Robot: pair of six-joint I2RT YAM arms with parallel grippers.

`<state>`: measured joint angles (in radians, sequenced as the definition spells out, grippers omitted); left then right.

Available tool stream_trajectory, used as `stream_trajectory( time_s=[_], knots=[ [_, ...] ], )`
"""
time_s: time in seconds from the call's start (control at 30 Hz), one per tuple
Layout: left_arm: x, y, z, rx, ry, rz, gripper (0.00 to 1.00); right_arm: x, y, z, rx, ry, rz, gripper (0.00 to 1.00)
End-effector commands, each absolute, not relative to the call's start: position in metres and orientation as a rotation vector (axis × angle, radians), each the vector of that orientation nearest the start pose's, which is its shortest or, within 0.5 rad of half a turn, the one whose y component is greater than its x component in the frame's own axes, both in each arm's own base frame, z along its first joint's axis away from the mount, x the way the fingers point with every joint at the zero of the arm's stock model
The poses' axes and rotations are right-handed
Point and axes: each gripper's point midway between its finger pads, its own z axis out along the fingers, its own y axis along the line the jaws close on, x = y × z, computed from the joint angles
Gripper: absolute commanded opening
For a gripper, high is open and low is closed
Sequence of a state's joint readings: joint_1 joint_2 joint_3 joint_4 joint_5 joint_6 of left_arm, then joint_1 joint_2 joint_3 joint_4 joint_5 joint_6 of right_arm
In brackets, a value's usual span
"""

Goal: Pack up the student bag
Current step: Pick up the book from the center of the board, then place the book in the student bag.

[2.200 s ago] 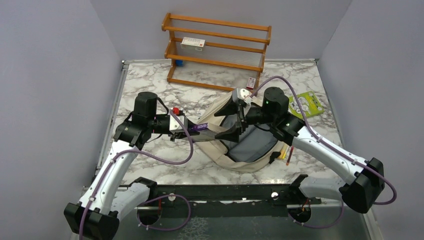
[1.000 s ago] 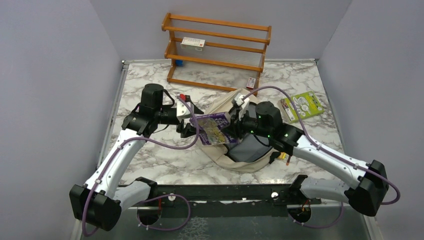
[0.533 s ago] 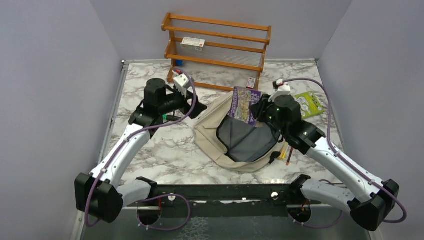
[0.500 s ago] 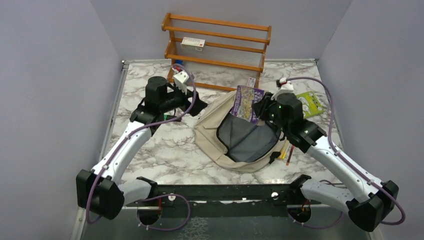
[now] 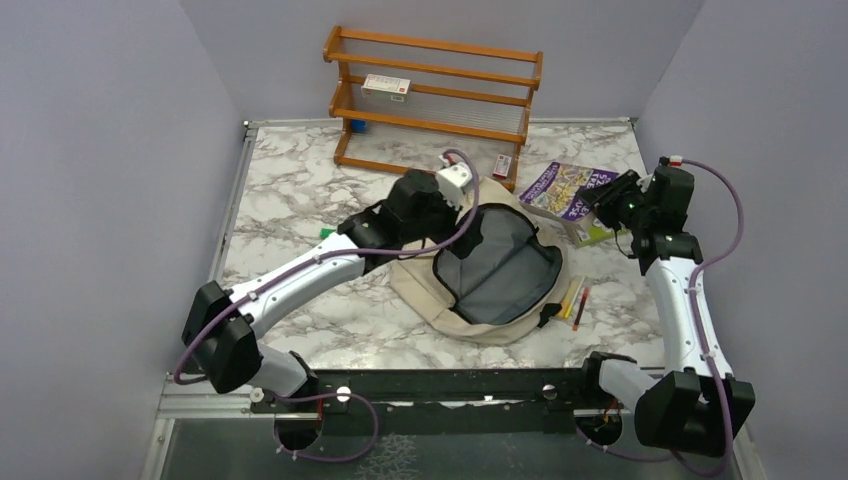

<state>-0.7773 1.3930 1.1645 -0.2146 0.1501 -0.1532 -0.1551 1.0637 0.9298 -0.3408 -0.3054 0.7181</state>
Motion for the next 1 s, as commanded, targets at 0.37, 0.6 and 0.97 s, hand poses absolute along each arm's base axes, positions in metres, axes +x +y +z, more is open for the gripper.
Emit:
stream_trajectory(
  time_s=[0.37,0.6,0.97],
  knots=[
    [0.288,-0.397,0.12,1.102,1.987,-0.055,0.99,0.31,-0.01,0.274,0.838,1.81,0.462,0.01],
    [0.291,-0.399,0.076,1.157,2.043,0.031,0.98,0.306,-0.015,0.277,0.813,1.807,0.418,0.01],
    [0.304,-0.387,0.06,1.178,2.019,0.199,0.68,0.31,-0.007,0.281,0.746,1.818,0.454,0.01]
  ],
)
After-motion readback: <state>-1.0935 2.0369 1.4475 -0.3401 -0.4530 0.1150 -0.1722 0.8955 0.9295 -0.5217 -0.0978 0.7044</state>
